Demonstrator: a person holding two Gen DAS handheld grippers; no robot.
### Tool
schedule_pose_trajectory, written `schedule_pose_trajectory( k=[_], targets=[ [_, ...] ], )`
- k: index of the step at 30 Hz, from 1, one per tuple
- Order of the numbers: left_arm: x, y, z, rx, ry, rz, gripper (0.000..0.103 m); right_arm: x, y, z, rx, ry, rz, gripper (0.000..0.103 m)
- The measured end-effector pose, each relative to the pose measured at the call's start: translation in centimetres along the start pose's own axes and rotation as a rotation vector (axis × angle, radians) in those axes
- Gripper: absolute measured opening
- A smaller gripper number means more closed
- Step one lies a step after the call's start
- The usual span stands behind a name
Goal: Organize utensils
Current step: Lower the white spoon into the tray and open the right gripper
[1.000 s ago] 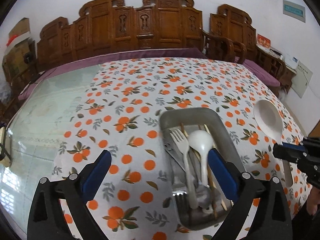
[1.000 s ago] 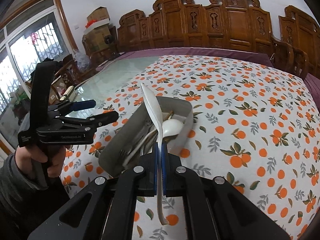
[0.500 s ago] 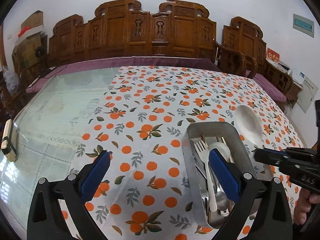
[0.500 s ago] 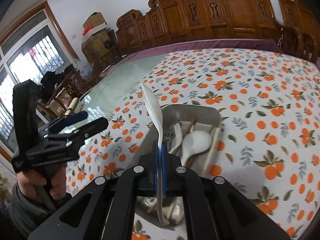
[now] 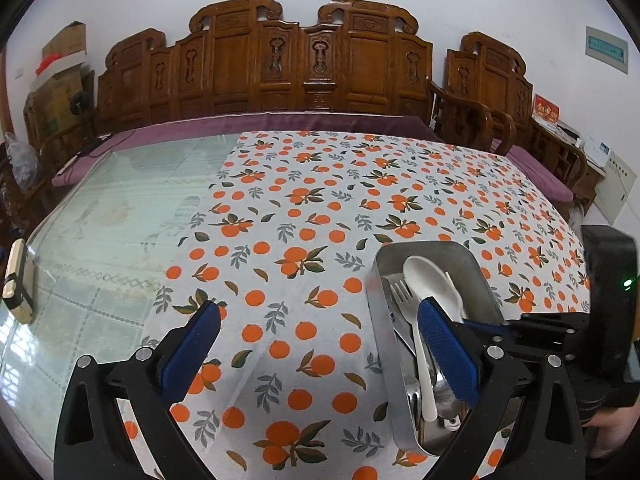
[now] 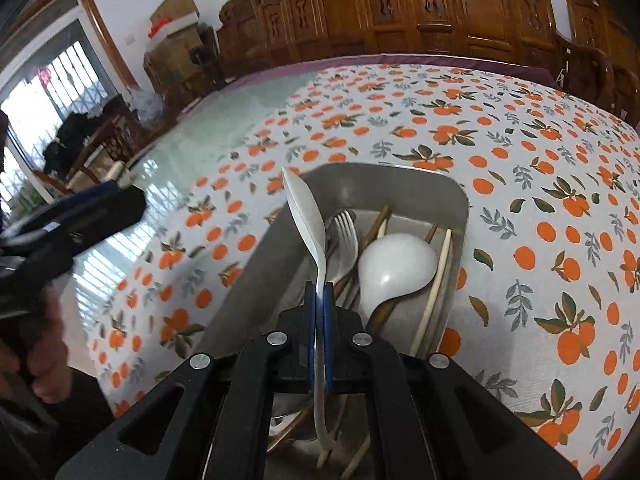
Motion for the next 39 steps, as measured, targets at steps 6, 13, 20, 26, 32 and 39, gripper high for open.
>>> schedule_pose_trajectory(
  k=[6,13,20,26,32,39],
  targets=[
    [0.1,0.0,0.0,0.000,0.002,-0.004,0.095,0.5,0.5,0.0,-0.015,-0.041,0.012,0.004],
    [0.2,0.0,0.1,0.007,0.004,-0.003,0.095,0.5,1.2,0.1,-0.007,-0.036,0.017,0.008],
    [0.2,0.0,0.2,0.011,0.003,0.001,0.095,-1.4,0.6,-0.6,-0.041,0.011,0.051,0.008],
    [-0.4,0.2,1.1,0.019,-0.002,0.012,0.095,-5.2,0.1,0.0,-0.076,-0.039,0.131,0.008],
    [-1.9,0.1,2.9,0.035,-0.004,0.019,0.095,-9.7,-0.3,1.1,-0.052,-0.071,0.202,0.033],
    [-4.3,-0.5,5.6,0.054,0.001,-0.001,0.095,-13.6,-1.8,3.3,0.017,-0.150,0.262,0.073]
  ],
)
Point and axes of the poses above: each gripper's, at about its wrist camera, not at the fingertips, and x roughly the way its jaws point, z to its right, y to its top, the point moved 6 cm from there along x, roughly the way its jaws point, and after that the axes turned 10 degrees about x, right-handed, at the moved point
